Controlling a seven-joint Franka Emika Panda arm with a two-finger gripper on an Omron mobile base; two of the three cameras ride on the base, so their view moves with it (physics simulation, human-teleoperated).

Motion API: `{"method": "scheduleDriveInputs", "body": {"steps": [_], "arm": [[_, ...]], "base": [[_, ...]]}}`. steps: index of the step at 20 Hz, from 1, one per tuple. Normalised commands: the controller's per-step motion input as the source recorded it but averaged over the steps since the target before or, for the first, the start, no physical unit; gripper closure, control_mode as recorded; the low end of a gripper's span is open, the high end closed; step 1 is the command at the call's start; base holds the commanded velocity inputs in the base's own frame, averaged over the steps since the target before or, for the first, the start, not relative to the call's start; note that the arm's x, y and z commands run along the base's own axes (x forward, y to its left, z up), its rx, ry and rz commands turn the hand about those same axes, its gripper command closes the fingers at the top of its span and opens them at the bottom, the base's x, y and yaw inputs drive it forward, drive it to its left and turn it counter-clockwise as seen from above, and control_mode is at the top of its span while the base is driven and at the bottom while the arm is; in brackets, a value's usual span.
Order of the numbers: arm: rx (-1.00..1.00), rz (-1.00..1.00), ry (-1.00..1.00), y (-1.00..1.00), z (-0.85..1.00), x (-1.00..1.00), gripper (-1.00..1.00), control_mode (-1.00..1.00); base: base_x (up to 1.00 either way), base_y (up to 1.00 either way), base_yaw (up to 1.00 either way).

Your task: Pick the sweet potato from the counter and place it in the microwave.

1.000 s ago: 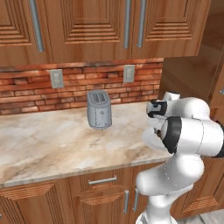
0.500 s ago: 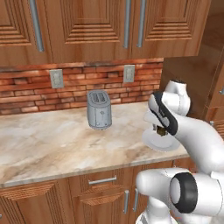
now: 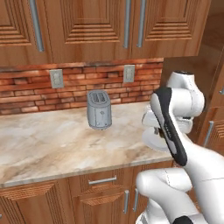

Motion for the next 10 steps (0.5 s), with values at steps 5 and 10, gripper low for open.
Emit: {"method": "scheduleDriveInputs", "body": {"steps": [5, 10], "arm": [[0.00, 0.29, 0.04, 0.04, 0.45, -0.98, 1.00, -1.00], [0.00, 0.07, 0.00, 0.00, 0.01, -0.22, 1.00, -1.00]], "base": [[0.00, 0.00, 0.00], [0.00, 0.00, 0.00]]}}
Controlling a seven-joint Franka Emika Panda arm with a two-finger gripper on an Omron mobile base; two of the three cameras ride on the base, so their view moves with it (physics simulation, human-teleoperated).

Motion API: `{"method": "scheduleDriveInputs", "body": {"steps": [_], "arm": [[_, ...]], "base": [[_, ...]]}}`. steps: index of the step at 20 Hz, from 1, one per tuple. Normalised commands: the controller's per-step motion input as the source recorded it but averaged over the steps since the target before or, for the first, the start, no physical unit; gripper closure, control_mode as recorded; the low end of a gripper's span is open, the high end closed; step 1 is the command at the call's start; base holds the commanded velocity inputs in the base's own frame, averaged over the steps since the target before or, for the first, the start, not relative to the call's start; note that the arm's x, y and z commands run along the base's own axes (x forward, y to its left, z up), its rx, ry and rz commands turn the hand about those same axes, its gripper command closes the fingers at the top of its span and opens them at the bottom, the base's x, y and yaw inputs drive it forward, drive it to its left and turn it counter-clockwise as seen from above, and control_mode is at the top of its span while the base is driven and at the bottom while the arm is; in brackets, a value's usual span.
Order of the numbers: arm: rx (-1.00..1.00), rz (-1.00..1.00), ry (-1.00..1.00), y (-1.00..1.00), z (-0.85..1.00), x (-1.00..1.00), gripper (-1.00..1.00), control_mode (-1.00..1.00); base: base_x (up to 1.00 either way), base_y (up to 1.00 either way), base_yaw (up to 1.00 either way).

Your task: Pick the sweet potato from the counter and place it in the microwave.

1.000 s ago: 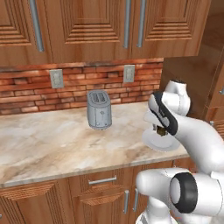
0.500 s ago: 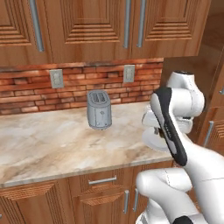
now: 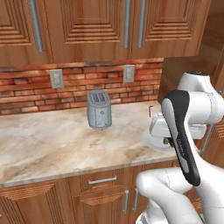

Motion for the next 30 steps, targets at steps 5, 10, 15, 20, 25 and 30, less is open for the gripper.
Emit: {"method": "scheduleDriveInputs", "body": {"steps": [5, 10, 15, 20, 25, 30], "arm": [[0.00, 0.00, 0.00, 0.00, 0.00, 0.00, 1.00, 1.00], [0.00, 0.00, 0.00, 0.00, 0.00, 0.00, 1.00, 1.00], [0.00, 0.00, 0.00, 0.00, 0.00, 0.00, 1.00, 1.00], [0.00, 0.00, 0.00, 0.00, 0.00, 0.00, 1.00, 1.00], [0.00, 0.00, 0.00, 0.00, 0.00, 0.00, 1.00, 1.00], [0.00, 0.00, 0.00, 0.00, 0.00, 0.00, 1.00, 1.00]], "base": [[-0.38, 0.00, 0.01], [-0.98, 0.00, -0.28], [-0.88, -0.03, -0.42], [-0.32, -0.11, -0.59], [0.00, 0.00, -0.84], [0.00, -0.28, -0.82]]}}
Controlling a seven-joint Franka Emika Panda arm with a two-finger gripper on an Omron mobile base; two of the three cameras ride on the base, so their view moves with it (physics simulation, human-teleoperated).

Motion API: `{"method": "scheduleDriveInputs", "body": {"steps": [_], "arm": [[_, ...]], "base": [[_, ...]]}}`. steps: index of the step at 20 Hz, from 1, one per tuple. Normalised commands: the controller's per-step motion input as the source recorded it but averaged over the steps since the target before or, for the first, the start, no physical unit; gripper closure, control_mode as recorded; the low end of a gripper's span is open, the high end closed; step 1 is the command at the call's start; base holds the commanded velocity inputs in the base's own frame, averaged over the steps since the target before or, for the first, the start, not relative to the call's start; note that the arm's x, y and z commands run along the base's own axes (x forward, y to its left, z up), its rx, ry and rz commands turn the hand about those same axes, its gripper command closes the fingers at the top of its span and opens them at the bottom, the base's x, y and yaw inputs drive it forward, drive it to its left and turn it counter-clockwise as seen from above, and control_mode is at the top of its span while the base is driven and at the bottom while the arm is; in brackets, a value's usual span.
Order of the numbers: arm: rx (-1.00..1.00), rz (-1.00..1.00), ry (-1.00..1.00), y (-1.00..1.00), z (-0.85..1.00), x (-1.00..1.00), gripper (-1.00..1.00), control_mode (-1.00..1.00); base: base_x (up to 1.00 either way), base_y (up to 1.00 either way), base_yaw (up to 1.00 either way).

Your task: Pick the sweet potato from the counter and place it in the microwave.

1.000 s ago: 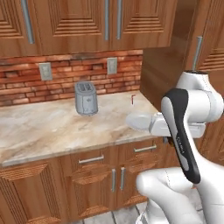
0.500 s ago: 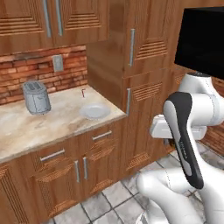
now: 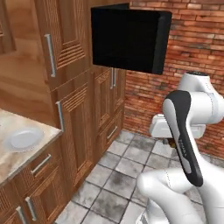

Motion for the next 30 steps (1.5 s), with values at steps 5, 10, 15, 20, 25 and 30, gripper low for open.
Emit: {"method": "scheduleDriveInputs", "body": {"steps": [5, 10, 15, 20, 25, 30], "arm": [[0.00, 0.00, 0.00, 0.00, 0.00, 0.00, 1.00, 1.00], [0.00, 0.00, 0.00, 0.00, 0.00, 0.00, 1.00, 1.00], [0.00, 0.00, 0.00, 0.00, 0.00, 0.00, 1.00, 1.00], [0.00, 0.00, 0.00, 0.00, 0.00, 0.00, 1.00, 1.00], [0.00, 0.00, 0.00, 0.00, 0.00, 0.00, 1.00, 1.00], [0.00, 0.00, 0.00, 0.00, 0.00, 0.00, 1.00, 1.00]], "base": [[0.37, -0.61, -0.63], [0.84, -0.96, -0.39], [1.00, -0.86, -0.08], [1.00, -0.40, 0.10], [0.97, -0.19, 0.50], [0.59, -0.23, 0.75]]}}
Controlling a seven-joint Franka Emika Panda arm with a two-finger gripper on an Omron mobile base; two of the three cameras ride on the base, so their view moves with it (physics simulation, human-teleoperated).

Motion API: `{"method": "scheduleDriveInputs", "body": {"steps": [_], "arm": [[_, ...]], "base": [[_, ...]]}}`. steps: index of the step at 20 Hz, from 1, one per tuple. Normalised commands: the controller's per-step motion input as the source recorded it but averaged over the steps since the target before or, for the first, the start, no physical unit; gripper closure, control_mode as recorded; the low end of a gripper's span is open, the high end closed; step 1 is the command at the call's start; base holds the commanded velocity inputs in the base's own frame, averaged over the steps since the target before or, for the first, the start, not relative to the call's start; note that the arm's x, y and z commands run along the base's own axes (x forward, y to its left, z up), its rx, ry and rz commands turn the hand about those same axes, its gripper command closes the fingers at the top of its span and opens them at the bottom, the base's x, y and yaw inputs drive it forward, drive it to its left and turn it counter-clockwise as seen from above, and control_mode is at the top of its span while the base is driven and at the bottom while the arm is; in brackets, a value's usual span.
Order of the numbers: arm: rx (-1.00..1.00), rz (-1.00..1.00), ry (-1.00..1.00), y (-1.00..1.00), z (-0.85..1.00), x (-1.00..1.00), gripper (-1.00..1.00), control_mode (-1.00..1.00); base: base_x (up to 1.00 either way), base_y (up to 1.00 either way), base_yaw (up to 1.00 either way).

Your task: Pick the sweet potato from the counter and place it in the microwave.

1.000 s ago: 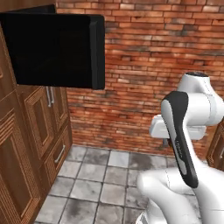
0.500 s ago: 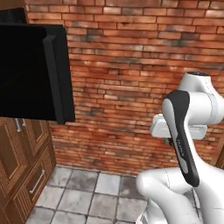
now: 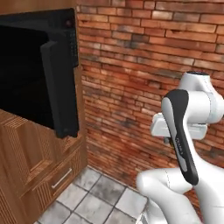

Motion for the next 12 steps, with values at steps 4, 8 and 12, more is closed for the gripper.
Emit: {"method": "scheduleDriveInputs", "body": {"steps": [4, 8, 12], "arm": [[0.00, 0.00, 0.00, 0.00, 0.00, 0.00, 1.00, 1.00], [0.00, 0.00, 0.00, 0.00, 0.00, 0.00, 1.00, 1.00], [0.00, 0.00, 0.00, 0.00, 0.00, 0.00, 1.00, 1.00]], "base": [[0.41, -0.14, 0.83], [0.75, -0.10, 0.78], [1.00, -0.08, 0.52]]}}
